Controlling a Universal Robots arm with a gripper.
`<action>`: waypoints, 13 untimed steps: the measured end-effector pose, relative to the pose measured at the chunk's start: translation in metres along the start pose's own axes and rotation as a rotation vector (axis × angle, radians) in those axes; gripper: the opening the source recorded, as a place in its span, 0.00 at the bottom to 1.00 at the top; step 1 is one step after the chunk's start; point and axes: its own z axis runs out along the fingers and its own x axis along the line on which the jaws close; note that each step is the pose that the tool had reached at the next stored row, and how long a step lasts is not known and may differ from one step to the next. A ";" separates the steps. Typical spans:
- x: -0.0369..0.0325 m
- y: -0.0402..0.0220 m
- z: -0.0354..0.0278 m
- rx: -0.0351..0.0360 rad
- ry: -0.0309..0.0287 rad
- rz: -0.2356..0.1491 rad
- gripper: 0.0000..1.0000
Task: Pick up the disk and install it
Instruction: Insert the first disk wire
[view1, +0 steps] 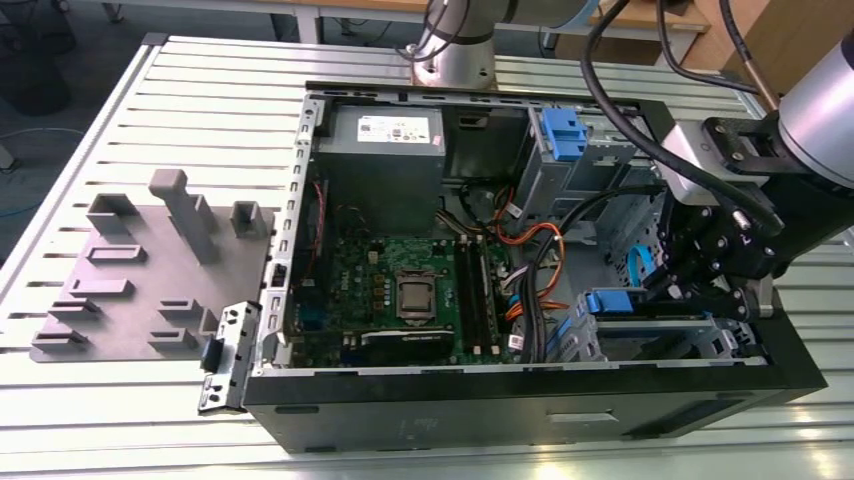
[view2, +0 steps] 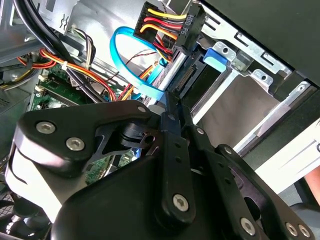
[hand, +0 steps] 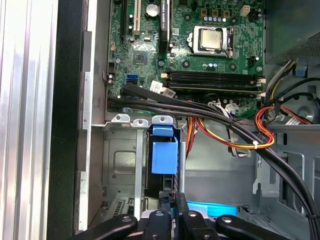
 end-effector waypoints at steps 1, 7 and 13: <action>0.0000 0.0000 0.0000 0.0000 -0.0001 0.000 0.16; 0.0000 0.0000 0.0002 0.0000 -0.0002 0.000 0.24; -0.0008 0.0006 -0.0144 0.0000 -0.0004 0.000 0.24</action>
